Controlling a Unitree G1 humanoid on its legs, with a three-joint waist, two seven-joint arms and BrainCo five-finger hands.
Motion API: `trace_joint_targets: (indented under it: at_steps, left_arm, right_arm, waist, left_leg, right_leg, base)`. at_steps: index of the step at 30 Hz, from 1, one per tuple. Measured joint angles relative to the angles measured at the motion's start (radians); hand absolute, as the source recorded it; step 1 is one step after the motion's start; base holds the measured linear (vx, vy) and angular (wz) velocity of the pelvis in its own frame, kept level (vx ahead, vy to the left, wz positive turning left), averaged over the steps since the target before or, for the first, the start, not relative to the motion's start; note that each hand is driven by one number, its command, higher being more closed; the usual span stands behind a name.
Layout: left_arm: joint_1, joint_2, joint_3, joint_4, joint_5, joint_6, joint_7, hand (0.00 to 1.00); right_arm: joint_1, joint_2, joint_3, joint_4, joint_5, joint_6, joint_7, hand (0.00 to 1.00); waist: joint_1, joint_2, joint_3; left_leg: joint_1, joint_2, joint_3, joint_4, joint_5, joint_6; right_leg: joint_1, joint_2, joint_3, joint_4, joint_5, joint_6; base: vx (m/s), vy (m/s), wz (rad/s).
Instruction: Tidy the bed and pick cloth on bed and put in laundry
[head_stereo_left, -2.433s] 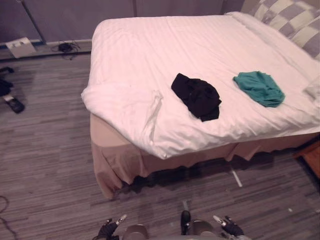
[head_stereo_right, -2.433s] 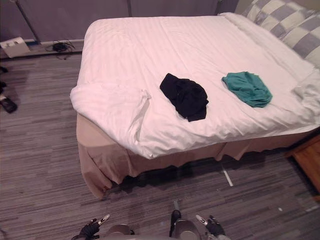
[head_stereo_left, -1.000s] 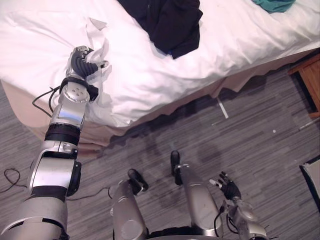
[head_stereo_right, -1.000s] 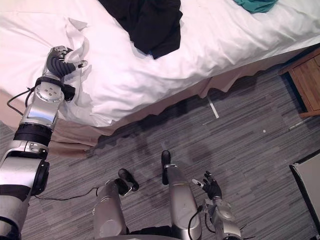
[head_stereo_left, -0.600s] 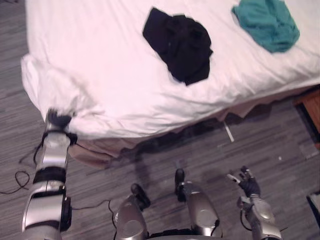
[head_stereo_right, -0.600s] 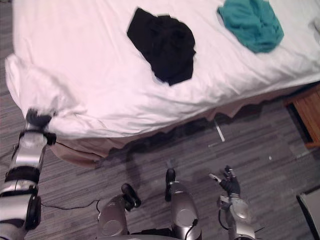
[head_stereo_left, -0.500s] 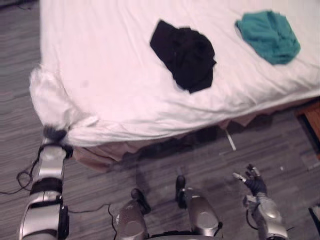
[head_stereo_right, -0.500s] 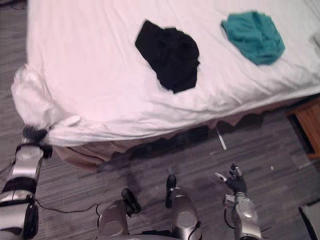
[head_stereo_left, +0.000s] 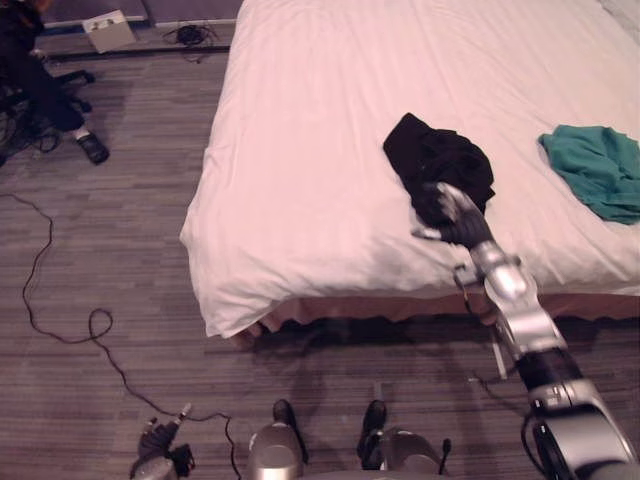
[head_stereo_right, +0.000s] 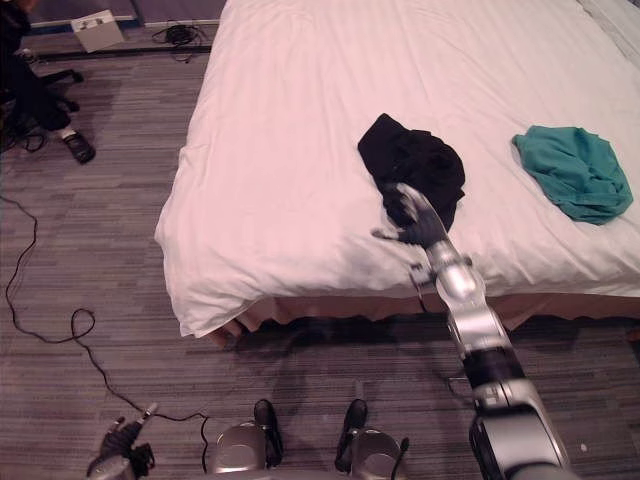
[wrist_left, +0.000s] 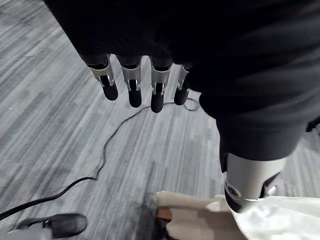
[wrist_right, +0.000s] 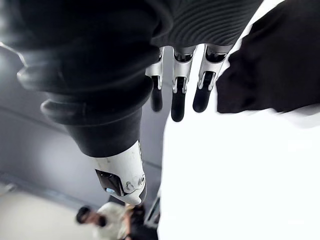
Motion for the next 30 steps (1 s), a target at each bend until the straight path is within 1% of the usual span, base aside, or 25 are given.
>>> trace_joint_targets:
  at_steps: [1, 2, 3, 4, 6, 7, 9, 10, 11, 12, 13, 14, 15, 16, 17, 18, 19, 20, 21, 22, 25, 26, 27, 29, 30]
  left_arm:
    - [0.001, -0.002, -0.005, 0.0, 0.0, -0.001, -0.001, 0.0]
    - [-0.003, -0.002, -0.012, 0.0, 0.001, -0.006, -0.001, 0.0]
    - [-0.017, -0.001, -0.023, -0.001, 0.003, -0.016, 0.0, 0.0]
    - [-0.033, -0.001, -0.03, -0.001, 0.003, -0.022, 0.0, 0.0]
    - [-0.103, -0.002, -0.07, -0.004, 0.006, -0.036, 0.005, 0.0]
    - [-0.123, -0.002, -0.081, -0.004, 0.006, -0.04, 0.008, 0.0]
    - [-0.202, -0.005, -0.148, -0.004, 0.006, -0.041, 0.026, 0.0]
    - [-0.222, -0.007, -0.162, -0.004, 0.006, -0.042, 0.026, 0.0]
    - [-0.262, -0.013, -0.194, -0.004, 0.008, -0.043, 0.028, 0.0]
    - [-0.278, -0.017, -0.208, -0.004, 0.009, -0.043, 0.03, 0.0]
    - [-0.316, -0.027, -0.245, -0.006, 0.012, -0.044, 0.036, 0.0]
    - [-0.355, -0.039, -0.288, -0.008, 0.012, -0.044, 0.045, 0.0]
    - [-0.369, -0.045, -0.307, -0.008, 0.012, -0.043, 0.045, 0.0]
    - [-0.394, -0.061, -0.342, -0.017, 0.011, -0.043, 0.045, 0.0]
    - [-0.408, -0.083, -0.362, -0.035, 0.008, -0.043, 0.044, 0.0]
    - [-0.409, -0.094, -0.369, -0.047, 0.006, -0.043, 0.044, 0.0]
    - [-0.409, -0.118, -0.386, -0.074, 0.003, -0.044, 0.045, 0.0]
    - [-0.408, -0.143, -0.397, -0.099, 0.002, -0.045, 0.047, 0.0]
    - [-0.407, -0.152, -0.402, -0.11, 0.001, -0.045, 0.047, 0.0]
    - [-0.399, -0.162, -0.419, -0.138, 0.0, -0.046, 0.047, 0.0]
    - [-0.377, -0.171, -0.423, -0.17, 0.001, -0.054, 0.04, 0.0]
    - [-0.366, -0.177, -0.424, -0.172, 0.002, -0.067, 0.039, 0.0]
    - [-0.346, -0.182, -0.423, -0.185, 0.002, -0.083, 0.038, 0.0]
    - [-0.324, -0.182, -0.42, -0.193, 0.002, -0.09, 0.039, 0.0]
    - [-0.304, -0.181, -0.419, -0.191, 0.004, -0.09, 0.032, 0.0]
  right_arm:
    - [-0.037, 0.001, 0.018, -0.003, 0.01, 0.006, 0.008, 1.0]
    - [-0.123, 0.002, 0.068, -0.022, 0.032, 0.023, 0.028, 1.0]
    - [-0.188, 0.005, 0.106, -0.038, 0.046, 0.031, 0.042, 1.0]
    - [-0.225, 0.008, 0.124, -0.044, 0.054, 0.038, 0.046, 1.0]
    - [-0.37, 0.04, 0.171, -0.072, 0.079, 0.071, 0.046, 1.0]
    - [-0.405, 0.051, 0.187, -0.071, 0.087, 0.083, 0.042, 1.0]
    - [-0.492, 0.085, 0.241, -0.068, 0.11, 0.137, 0.033, 1.0]
    - [-0.506, 0.095, 0.25, -0.067, 0.114, 0.152, 0.03, 1.0]
    - [-0.527, 0.11, 0.27, -0.066, 0.129, 0.18, 0.019, 1.0]
    - [-0.53, 0.114, 0.273, -0.065, 0.138, 0.191, 0.019, 1.0]
    - [-0.534, 0.125, 0.275, -0.059, 0.159, 0.213, 0.017, 1.0]
    - [-0.54, 0.135, 0.28, -0.03, 0.194, 0.251, 0.025, 1.0]
    - [-0.542, 0.141, 0.284, -0.009, 0.209, 0.274, 0.03, 1.0]
    - [-0.544, 0.149, 0.307, 0.042, 0.235, 0.324, 0.041, 1.0]
    - [-0.542, 0.156, 0.335, 0.1, 0.245, 0.392, 0.046, 1.0]
    - [-0.539, 0.159, 0.345, 0.127, 0.245, 0.422, 0.046, 1.0]
    - [-0.53, 0.162, 0.348, 0.188, 0.245, 0.472, 0.04, 1.0]
    - [-0.528, 0.16, 0.339, 0.261, 0.245, 0.504, 0.029, 1.0]
    - [-0.527, 0.16, 0.331, 0.298, 0.245, 0.511, 0.021, 1.0]
    - [-0.523, 0.159, 0.304, 0.386, 0.245, 0.514, 0.012, 1.0]
    - [-0.515, 0.117, 0.297, 0.548, 0.244, 0.506, 0.018, 1.0]
    - [-0.514, 0.093, 0.298, 0.614, 0.244, 0.497, 0.03, 1.0]
    - [-0.514, 0.067, 0.297, 0.649, 0.254, 0.481, 0.044, 1.0]
    - [-0.508, 0.05, 0.297, 0.661, 0.267, 0.451, 0.069, 1.0]
    - [-0.479, 0.047, 0.298, 0.661, 0.265, 0.402, 0.119, 1.0]
  waist:
    - [0.002, -0.002, 0.001]
    - [0.009, -0.011, 0.011]
    - [0.024, -0.016, 0.023]
    - [0.028, -0.017, 0.035]
    - [0.05, -0.013, 0.102]
    - [0.05, -0.011, 0.111]
    - [0.052, -0.005, 0.122]
    - [0.054, -0.004, 0.132]
    - [0.057, 0.003, 0.15]
    - [0.059, 0.008, 0.153]
    - [0.064, 0.017, 0.159]
    - [0.071, 0.031, 0.172]
    - [0.075, 0.038, 0.177]
    - [0.077, 0.058, 0.188]
    - [0.082, 0.079, 0.2]
    - [0.085, 0.088, 0.206]
    - [0.099, 0.107, 0.215]
    - [0.108, 0.129, 0.226]
    - [0.11, 0.14, 0.231]
    - [0.129, 0.146, 0.234]
    - [0.136, 0.147, 0.233]
    - [0.135, 0.147, 0.233]
    - [0.134, 0.147, 0.233]
    - [0.126, 0.147, 0.233]
    - [0.105, 0.147, 0.233]
  left_leg:
    - [-0.009, -0.001, -0.007, 0.001, 0.002, 0.003]
    - [-0.035, -0.002, -0.016, 0.009, 0.006, 0.008]
    - [-0.058, 0.001, -0.017, 0.021, 0.007, 0.009]
    - [-0.071, 0.001, -0.02, 0.028, 0.008, 0.011]
    - [-0.124, 0.002, -0.027, 0.062, 0.012, 0.017]
    - [-0.147, 0.001, -0.032, 0.07, 0.015, 0.02]
    - [-0.245, -0.008, -0.05, 0.086, 0.024, 0.033]
    - [-0.261, -0.012, -0.053, 0.09, 0.027, 0.036]
    - [-0.303, -0.022, -0.062, 0.106, 0.034, 0.048]
    - [-0.325, -0.025, -0.067, 0.118, 0.035, 0.049]
    - [-0.379, -0.037, -0.076, 0.138, 0.036, 0.054]
    - [-0.426, -0.046, -0.081, 0.159, 0.036, 0.058]
    - [-0.445, -0.053, -0.086, 0.169, 0.035, 0.06]
    - [-0.489, -0.057, -0.1, 0.196, 0.031, 0.066]
    - [-0.529, -0.058, -0.105, 0.228, 0.024, 0.074]
    - [-0.546, -0.059, -0.105, 0.245, 0.02, 0.08]
    - [-0.584, -0.064, -0.109, 0.279, 0.012, 0.089]
    - [-0.621, -0.069, -0.122, 0.311, 0.004, 0.092]
    - [-0.638, -0.071, -0.13, 0.325, 0.001, 0.092]
    - [-0.676, -0.072, -0.137, 0.349, -0.002, 0.092]
    - [-0.716, -0.072, -0.165, 0.378, -0.001, 0.092]
    - [-0.715, -0.074, -0.17, 0.383, -0.001, 0.092]
    - [-0.709, -0.078, -0.168, 0.383, -0.001, 0.092]
    - [-0.693, -0.077, -0.16, 0.376, -0.001, 0.092]
    - [-0.649, -0.077, -0.151, 0.352, -0.001, 0.093]
  right_leg:
    - [-0.007, -0.002, -0.005, 0.001, 0.0, 0.0]
    - [-0.03, -0.005, -0.011, 0.013, 0.004, -0.005]
    - [-0.052, -0.006, -0.01, 0.024, 0.008, -0.011]
    - [-0.063, -0.007, -0.011, 0.03, 0.009, -0.012]
    - [-0.119, -0.019, -0.014, 0.073, 0.011, -0.015]
    - [-0.138, -0.022, -0.016, 0.08, 0.012, -0.016]
    - [-0.234, -0.043, -0.039, 0.12, 0.013, -0.017]
    - [-0.256, -0.05, -0.04, 0.136, 0.011, -0.019]
    - [-0.302, -0.071, -0.042, 0.178, 0.0, -0.022]
    - [-0.326, -0.079, -0.043, 0.2, -0.006, -0.022]
    - [-0.386, -0.105, -0.051, 0.253, -0.023, -0.022]
    - [-0.441, -0.126, -0.052, 0.3, -0.038, -0.022]
    - [-0.463, -0.135, -0.053, 0.32, -0.045, -0.022]
    - [-0.502, -0.154, -0.059, 0.363, -0.061, -0.024]
    - [-0.54, -0.176, -0.063, 0.409, -0.079, -0.023]
    - [-0.558, -0.184, -0.062, 0.432, -0.089, -0.023]
    - [-0.598, -0.208, -0.062, 0.48, -0.112, -0.025]
    - [-0.629, -0.226, -0.064, 0.524, -0.134, -0.026]
    - [-0.642, -0.233, -0.067, 0.542, -0.142, -0.028]
    - [-0.678, -0.251, -0.07, 0.577, -0.164, -0.028]
    - [-0.691, -0.265, -0.101, 0.615, -0.19, -0.034]
    - [-0.686, -0.274, -0.109, 0.629, -0.197, -0.038]
    - [-0.685, -0.281, -0.105, 0.64, -0.202, -0.043]
    - [-0.677, -0.281, -0.101, 0.641, -0.203, -0.045]
    - [-0.644, -0.28, -0.096, 0.631, -0.203, -0.045]
  base:
    - [-0.09, 0.028, 0.24]
    - [-0.11, 0.029, 0.14]
    - [-0.09, 0.022, 0.09]
    - [-0.1, 0.024, 0.04]
    - [-0.14, 0.038, 0.06]
    - [-0.15, 0.044, 0.17]
    - [-0.12, 0.039, 0.28]
    - [-0.08, 0.043, 0.24]
    - [-0.06, 0.043, 0.2]
    - [-0.07, 0.061, 0.33]
    - [-0.07, 0.053, 0.37]
    - [-0.07, 0.044, 0.37]
    - [-0.08, 0.019, 0.38]
    - [-0.08, -0.006, 0.41]
    - [-0.08, -0.014, 0.41]
    - [-0.07, -0.022, 0.35]
    - [-0.07, -0.023, 0.36]
    - [-0.07, -0.025, 0.4]
    - [-0.07, -0.037, 0.41]
    - [-0.05, -0.054, 0.34]
    - [-0.03, -0.059, 0.33]
    - [-0.01, -0.075, 0.27]
    - [-0.01, -0.073, 0.11]
    - [0.0, -0.064, -0.07]
    - [0.01, -0.07, -0.13]
